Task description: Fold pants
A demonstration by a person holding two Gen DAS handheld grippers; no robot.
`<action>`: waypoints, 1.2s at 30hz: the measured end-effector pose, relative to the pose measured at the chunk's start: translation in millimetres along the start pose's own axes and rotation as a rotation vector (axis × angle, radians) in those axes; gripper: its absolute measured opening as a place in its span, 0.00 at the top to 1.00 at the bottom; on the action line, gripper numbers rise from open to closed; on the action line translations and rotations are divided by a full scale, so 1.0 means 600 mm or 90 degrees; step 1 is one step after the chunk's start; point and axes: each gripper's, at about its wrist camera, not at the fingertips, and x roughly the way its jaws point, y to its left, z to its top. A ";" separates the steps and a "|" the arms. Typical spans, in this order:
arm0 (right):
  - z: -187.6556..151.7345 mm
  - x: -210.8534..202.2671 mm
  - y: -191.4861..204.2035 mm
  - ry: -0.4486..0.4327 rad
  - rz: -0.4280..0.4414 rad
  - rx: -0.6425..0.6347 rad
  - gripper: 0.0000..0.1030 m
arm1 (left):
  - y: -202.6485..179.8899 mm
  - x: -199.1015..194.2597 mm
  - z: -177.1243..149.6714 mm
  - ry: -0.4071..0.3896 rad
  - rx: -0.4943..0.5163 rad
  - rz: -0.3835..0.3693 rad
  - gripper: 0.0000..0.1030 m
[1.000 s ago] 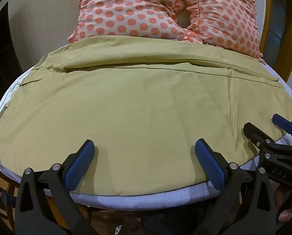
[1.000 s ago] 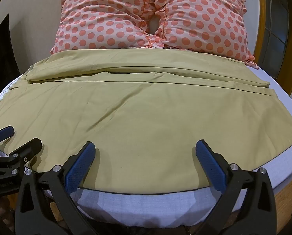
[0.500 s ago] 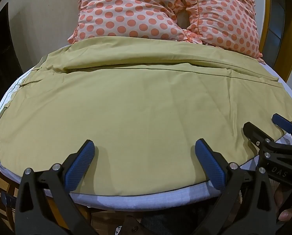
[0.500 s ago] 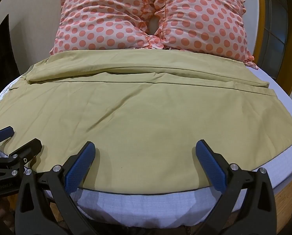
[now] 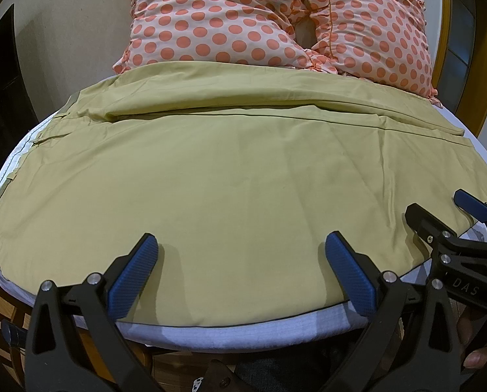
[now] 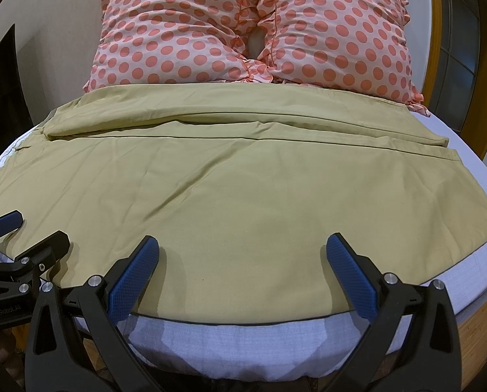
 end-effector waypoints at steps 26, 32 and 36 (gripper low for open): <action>0.000 0.000 0.000 -0.001 -0.001 0.000 0.01 | 0.001 -0.001 0.000 0.003 0.000 0.001 0.02; -0.002 -0.003 0.000 -0.010 0.000 -0.001 0.01 | 0.001 -0.001 0.000 0.003 0.000 0.001 0.02; -0.005 -0.002 0.001 -0.008 0.000 -0.001 0.01 | 0.001 -0.002 0.000 0.003 0.000 0.001 0.02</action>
